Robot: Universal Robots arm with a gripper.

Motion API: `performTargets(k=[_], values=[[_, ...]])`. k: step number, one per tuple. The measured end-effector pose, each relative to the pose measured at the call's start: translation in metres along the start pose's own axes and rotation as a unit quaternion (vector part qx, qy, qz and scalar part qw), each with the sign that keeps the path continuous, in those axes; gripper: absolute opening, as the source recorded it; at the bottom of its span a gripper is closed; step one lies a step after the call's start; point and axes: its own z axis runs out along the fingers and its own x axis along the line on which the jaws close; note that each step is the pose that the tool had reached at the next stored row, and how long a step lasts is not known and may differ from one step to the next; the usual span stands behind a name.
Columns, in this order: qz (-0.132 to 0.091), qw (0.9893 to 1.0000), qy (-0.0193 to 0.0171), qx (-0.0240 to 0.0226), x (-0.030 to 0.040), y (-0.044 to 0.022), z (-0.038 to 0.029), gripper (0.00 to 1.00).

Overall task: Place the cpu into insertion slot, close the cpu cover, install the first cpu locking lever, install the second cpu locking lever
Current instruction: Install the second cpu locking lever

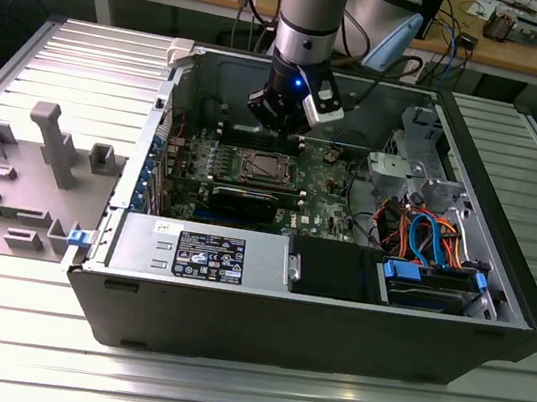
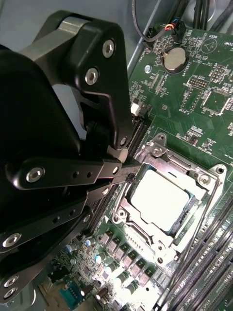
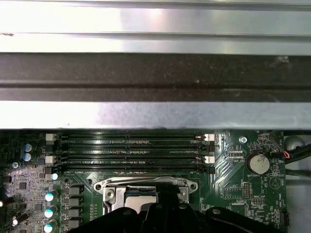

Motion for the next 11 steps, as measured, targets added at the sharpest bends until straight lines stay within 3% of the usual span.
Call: performTargets(k=[6,11], values=[[0.0,1.0,0.0,-0.0003,0.0001,-0.0034,-0.0008,0.11],[0.0,1.0,0.0,-0.0004,-0.0002,-0.0028,-0.0092,0.11]])
